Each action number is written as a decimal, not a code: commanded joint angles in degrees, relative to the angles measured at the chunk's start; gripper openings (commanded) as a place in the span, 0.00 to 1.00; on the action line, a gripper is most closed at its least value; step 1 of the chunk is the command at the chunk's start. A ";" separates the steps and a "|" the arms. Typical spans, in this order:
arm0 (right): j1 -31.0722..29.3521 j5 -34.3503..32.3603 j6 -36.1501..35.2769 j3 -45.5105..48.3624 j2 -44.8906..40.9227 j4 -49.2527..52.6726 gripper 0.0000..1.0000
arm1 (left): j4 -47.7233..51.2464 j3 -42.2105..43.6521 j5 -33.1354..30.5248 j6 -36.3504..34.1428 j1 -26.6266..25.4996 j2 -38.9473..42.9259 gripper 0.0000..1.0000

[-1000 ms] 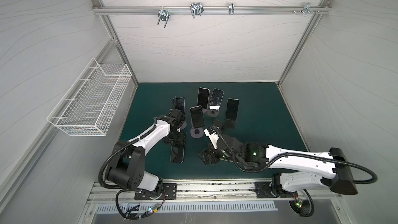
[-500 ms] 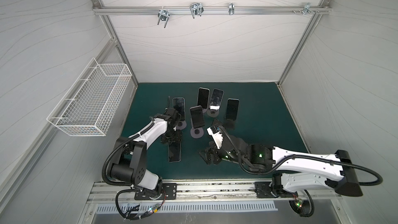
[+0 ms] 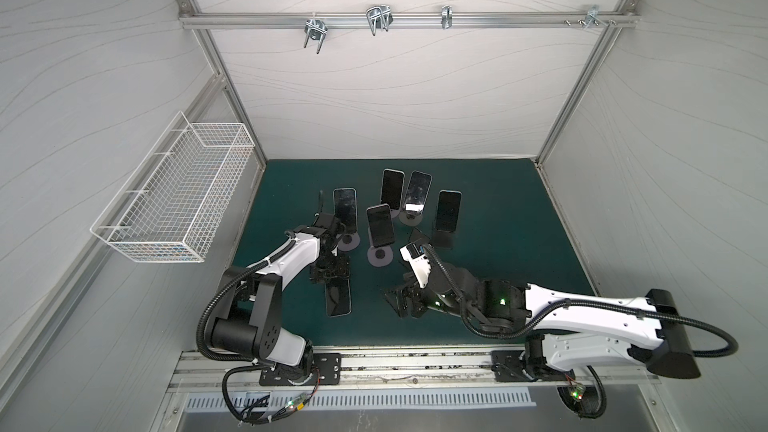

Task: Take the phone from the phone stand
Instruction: 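Lower the mint-green phone flat onto the table with the left gripper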

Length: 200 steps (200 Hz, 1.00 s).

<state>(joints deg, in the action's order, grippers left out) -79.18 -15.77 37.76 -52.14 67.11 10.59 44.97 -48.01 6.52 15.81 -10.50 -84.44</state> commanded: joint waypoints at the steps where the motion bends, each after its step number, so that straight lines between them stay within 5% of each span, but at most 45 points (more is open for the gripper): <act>1: -0.54 -0.41 0.62 -0.83 1.00 -1.11 0.87 | 1.12 -0.75 -0.13 1.88 0.14 0.44 0.58; 61: -0.53 -0.75 0.83 -1.29 1.75 -1.03 0.87 | 0.90 -0.94 -1.48 2.52 -0.26 -3.21 0.61; 200: -0.54 -2.86 1.14 1.47 -2.56 0.57 0.88 | 1.44 -1.83 -2.31 2.48 -0.48 -4.61 0.83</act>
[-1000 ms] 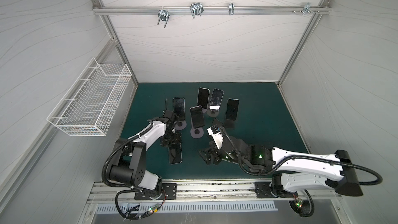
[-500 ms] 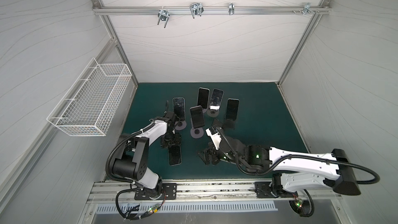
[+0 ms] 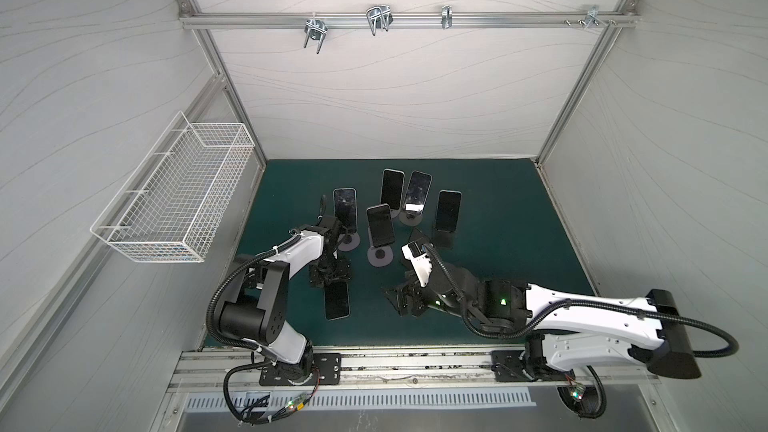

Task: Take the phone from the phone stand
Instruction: 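Lower the mint-green phone flat onto the table with the left gripper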

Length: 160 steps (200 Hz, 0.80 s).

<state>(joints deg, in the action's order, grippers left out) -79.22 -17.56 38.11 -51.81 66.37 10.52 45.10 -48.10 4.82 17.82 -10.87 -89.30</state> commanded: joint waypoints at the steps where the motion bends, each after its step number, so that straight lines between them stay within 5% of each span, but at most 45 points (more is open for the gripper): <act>1: -0.50 -1.07 0.81 1.16 -1.88 0.64 0.88 | 1.30 -1.74 -0.60 0.46 -0.11 0.30 0.83; 160: -0.50 -2.85 1.83 5.29 -6.65 1.29 0.89 | 0.67 -1.56 0.04 -0.42 -3.35 2.22 0.81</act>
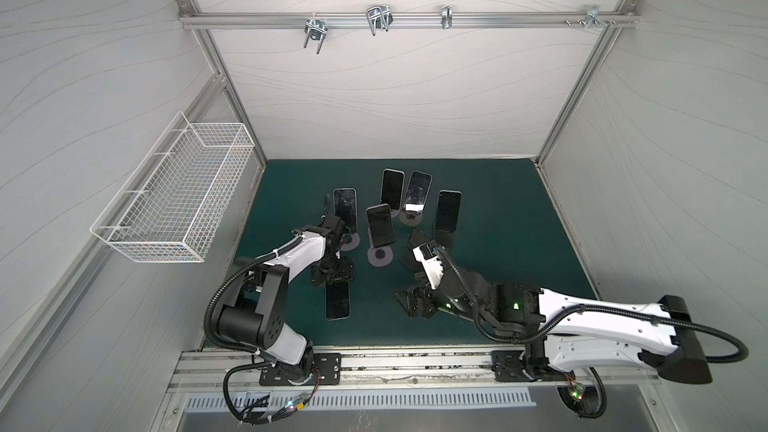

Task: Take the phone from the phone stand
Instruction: 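Lower the mint-green phone flat onto the table with the left gripper, then open the left gripper and raise it off the lying phone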

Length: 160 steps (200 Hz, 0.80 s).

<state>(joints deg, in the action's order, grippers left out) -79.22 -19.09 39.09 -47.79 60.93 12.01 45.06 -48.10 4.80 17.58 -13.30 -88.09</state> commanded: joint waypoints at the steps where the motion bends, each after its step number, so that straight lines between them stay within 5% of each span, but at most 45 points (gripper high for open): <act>1: -0.45 -1.35 0.87 1.28 -1.18 -0.26 0.89 | 0.72 -1.56 0.05 -0.18 -0.98 1.09 0.81; 160: -0.41 -2.86 -2.86 -10.59 6.57 8.98 0.91 | -2.46 -1.04 -5.32 -4.92 -1.92 17.43 0.81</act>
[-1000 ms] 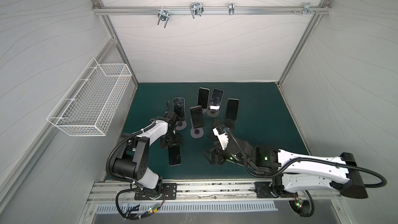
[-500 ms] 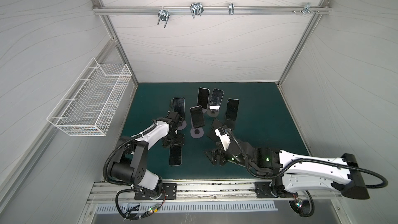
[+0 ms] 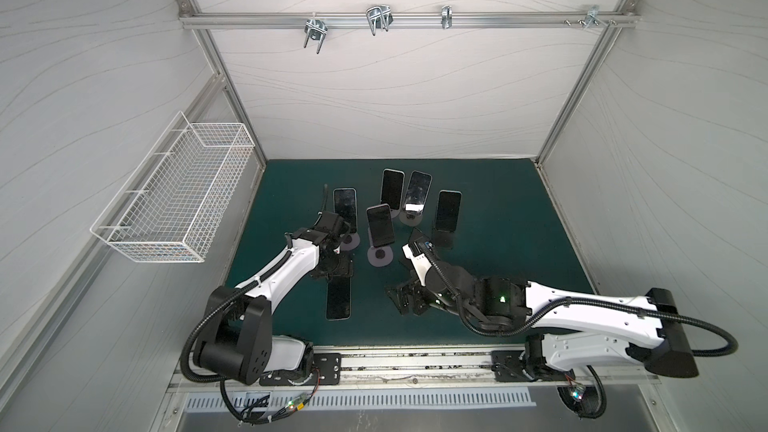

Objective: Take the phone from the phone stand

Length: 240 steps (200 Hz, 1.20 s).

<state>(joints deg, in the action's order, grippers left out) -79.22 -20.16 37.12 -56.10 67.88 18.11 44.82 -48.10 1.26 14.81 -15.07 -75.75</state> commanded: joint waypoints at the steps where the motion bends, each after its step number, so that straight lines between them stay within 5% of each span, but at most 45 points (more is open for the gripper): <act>1: -0.41 -1.93 -0.82 -2.23 -0.42 2.89 0.91 | -2.29 -0.95 -1.78 -2.19 -0.14 5.30 0.81; 114: 0.79 -8.24 -7.26 -7.07 -2.12 5.41 0.92 | -13.95 8.03 -1.40 -5.06 -1.01 37.33 0.80; 167: 1.52 -6.29 -6.04 -8.32 -3.55 6.02 0.91 | -4.28 3.61 0.24 -6.15 -1.01 45.31 0.80; 240: 2.96 -1.57 -2.94 -14.94 5.81 6.50 0.91 | 3.46 1.57 -1.12 -10.53 -1.01 56.79 0.81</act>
<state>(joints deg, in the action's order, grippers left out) -76.51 -23.07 31.97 -69.14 71.90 23.49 46.06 -45.15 0.80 5.82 -15.84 -21.63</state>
